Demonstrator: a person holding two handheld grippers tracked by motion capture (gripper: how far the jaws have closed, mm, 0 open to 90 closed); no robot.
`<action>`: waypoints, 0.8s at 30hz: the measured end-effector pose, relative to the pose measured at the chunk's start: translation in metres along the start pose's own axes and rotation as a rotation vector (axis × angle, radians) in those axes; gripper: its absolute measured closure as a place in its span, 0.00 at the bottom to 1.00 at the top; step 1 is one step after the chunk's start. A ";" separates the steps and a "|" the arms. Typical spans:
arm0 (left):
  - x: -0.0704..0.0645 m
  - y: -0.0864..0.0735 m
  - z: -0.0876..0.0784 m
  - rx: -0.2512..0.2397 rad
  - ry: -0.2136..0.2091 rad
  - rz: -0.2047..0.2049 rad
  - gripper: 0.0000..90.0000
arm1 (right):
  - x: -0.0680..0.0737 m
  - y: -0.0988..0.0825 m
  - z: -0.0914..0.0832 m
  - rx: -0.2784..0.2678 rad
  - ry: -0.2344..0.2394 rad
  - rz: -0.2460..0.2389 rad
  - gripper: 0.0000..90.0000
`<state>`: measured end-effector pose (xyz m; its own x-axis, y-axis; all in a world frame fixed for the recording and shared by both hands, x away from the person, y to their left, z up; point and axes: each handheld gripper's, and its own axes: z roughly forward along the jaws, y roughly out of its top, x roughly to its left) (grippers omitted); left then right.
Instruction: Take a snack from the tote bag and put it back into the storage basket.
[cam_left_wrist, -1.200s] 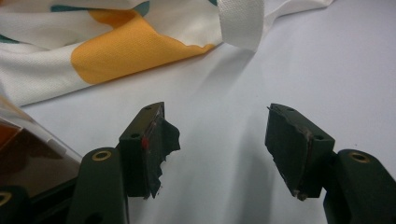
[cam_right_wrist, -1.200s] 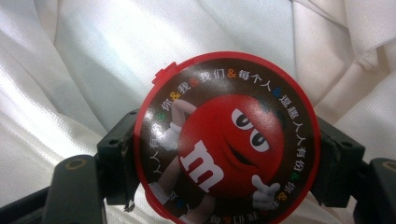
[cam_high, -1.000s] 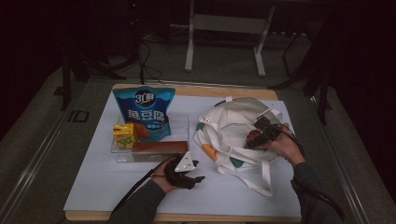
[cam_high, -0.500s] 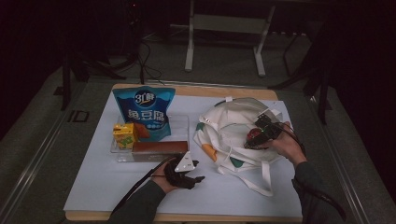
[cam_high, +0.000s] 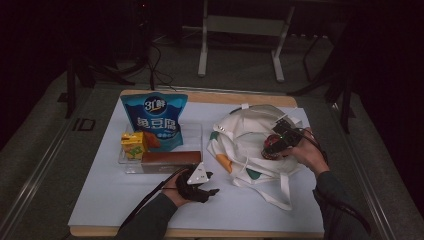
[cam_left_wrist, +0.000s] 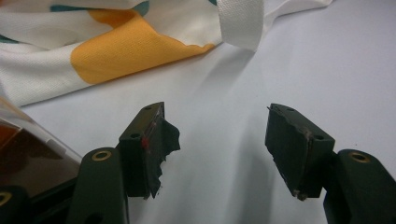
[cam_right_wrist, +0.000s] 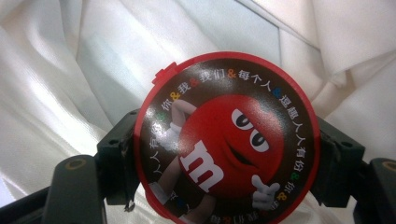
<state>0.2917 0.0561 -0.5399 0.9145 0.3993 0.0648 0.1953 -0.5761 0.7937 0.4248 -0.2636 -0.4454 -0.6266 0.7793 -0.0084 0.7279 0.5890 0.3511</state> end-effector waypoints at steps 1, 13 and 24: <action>0.000 0.000 0.000 0.000 0.001 0.000 0.43 | 0.001 0.001 -0.001 0.003 -0.002 0.004 0.28; 0.000 0.000 0.000 0.001 0.001 0.001 0.43 | 0.003 0.007 -0.010 -0.017 -0.001 -0.004 0.28; 0.000 0.000 0.000 0.001 0.000 0.000 0.43 | 0.007 0.012 -0.011 -0.014 0.001 -0.014 0.28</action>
<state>0.2917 0.0560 -0.5399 0.9145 0.3993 0.0650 0.1954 -0.5768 0.7932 0.4264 -0.2534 -0.4304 -0.6372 0.7706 -0.0127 0.7147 0.5971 0.3643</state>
